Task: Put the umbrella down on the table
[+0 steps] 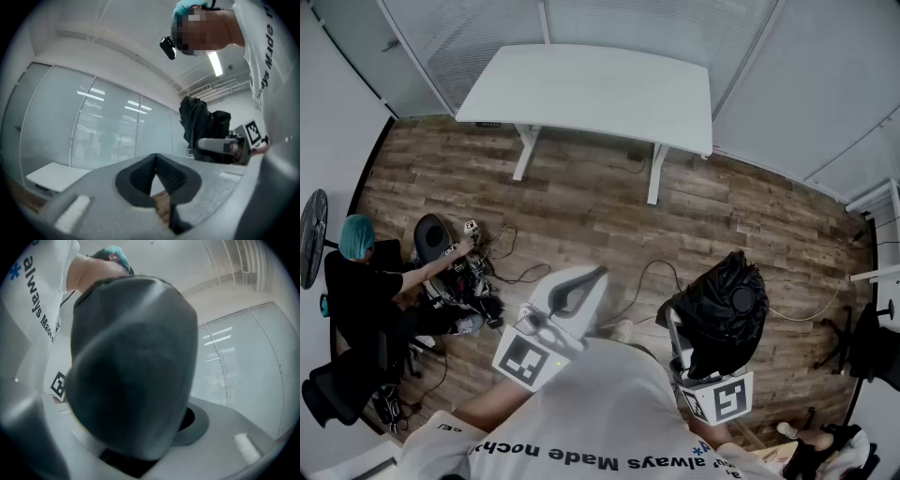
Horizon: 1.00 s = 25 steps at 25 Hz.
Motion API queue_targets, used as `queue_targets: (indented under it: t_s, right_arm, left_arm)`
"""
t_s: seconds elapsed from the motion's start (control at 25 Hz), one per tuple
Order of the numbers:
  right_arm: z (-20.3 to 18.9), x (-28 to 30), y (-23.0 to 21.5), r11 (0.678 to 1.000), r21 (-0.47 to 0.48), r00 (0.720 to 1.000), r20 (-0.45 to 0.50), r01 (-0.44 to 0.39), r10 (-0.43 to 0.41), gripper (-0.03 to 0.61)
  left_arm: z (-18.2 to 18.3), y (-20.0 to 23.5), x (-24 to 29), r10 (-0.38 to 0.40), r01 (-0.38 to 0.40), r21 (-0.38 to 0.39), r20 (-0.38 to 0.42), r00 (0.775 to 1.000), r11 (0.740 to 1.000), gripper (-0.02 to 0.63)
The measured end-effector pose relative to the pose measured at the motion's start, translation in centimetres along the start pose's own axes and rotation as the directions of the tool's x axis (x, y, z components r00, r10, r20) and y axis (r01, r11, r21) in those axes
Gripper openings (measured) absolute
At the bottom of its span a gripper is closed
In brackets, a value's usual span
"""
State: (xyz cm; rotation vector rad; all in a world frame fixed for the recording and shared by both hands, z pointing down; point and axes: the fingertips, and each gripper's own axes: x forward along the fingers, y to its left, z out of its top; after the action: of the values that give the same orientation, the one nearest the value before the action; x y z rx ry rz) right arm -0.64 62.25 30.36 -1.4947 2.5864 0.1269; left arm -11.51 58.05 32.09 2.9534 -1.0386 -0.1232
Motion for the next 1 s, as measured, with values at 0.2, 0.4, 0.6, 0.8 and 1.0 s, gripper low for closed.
queue_targets:
  t_s: [0.2, 0.4, 0.6, 0.8, 1.0]
  right_arm:
    - [0.8, -1.9, -1.6, 0.999, 0.018, 0.999, 0.018, -0.027, 0.026, 0.242]
    - [0.6, -3.0, -4.5, 0.999, 0.029, 0.999, 0.011, -0.034, 0.034, 0.242]
    - [0.1, -2.3, -7.5, 0.999, 0.036, 0.999, -0.002, -0.040, 0.040, 0.242]
    - [-1.5, 1.4, -10.1, 0.998, 0.044, 0.999, -0.012, -0.037, 0.038, 0.242]
    - [-3.2, 7.7, -12.1, 0.998, 0.052, 0.999, -0.027, -0.039, 0.041, 0.242]
  left_arm:
    - [-0.3, -2.4, 1.9, -0.007, 0.007, 0.007, -0.011, 1.000, 1.000, 0.003]
    - [-1.0, -4.3, 4.6, -0.001, 0.001, 0.007, -0.005, 1.000, 1.000, 0.003]
    - [-1.8, -3.8, 7.2, 0.015, -0.015, -0.004, -0.015, 1.000, 1.000, 0.003]
    - [-2.9, -0.5, 10.0, 0.021, -0.022, -0.014, -0.024, 0.999, 1.000, 0.003]
    - [-3.1, 5.7, 12.8, 0.026, -0.026, -0.012, -0.016, 1.000, 1.000, 0.003]
